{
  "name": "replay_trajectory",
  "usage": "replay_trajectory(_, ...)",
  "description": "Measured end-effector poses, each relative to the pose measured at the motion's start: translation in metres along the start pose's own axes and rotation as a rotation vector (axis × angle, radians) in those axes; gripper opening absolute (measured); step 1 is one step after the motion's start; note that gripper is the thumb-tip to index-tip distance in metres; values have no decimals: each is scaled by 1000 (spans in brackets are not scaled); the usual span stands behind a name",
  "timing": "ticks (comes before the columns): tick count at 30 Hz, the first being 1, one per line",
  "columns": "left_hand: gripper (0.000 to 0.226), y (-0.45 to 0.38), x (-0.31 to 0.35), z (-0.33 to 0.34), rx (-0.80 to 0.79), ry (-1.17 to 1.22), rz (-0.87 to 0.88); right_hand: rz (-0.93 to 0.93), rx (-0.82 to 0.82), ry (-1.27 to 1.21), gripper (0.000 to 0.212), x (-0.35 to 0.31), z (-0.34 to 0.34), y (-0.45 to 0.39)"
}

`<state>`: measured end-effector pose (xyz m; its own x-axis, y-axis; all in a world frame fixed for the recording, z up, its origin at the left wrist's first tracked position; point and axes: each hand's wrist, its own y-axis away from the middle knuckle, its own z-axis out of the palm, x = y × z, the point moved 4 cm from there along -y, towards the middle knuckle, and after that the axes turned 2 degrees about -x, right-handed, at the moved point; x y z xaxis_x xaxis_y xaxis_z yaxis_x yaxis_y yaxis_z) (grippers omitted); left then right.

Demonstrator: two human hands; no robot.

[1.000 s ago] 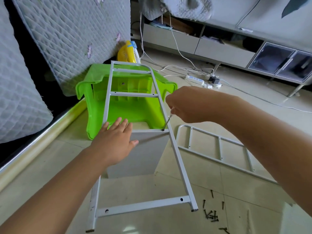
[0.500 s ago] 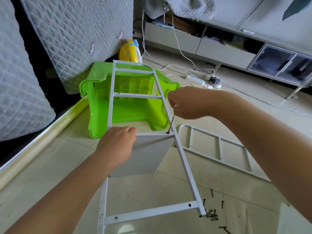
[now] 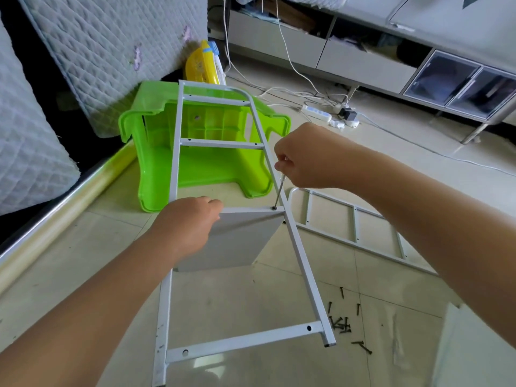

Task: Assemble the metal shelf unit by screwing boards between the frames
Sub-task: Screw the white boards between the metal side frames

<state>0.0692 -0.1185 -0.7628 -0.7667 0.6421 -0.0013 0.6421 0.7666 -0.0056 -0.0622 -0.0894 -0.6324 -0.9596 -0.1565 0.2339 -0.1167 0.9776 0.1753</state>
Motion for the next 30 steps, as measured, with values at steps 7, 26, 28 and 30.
replay_trajectory(7, 16, 2, 1, -5, 5, 38, 9, 279, -12, -158, 31, 3, 8, 6)
replay_trajectory(26, 42, -8, -1, -3, -151, 117, 48, -171, -175, 352, 19, -20, -4, 1)
replay_trajectory(28, 35, -7, 0, -1, -134, 106, 59, -99, -182, 255, 30, -12, -2, 0)
replay_trajectory(30, 25, -6, 2, -1, -110, 87, 86, -29, -199, 180, 38, -6, 0, 3)
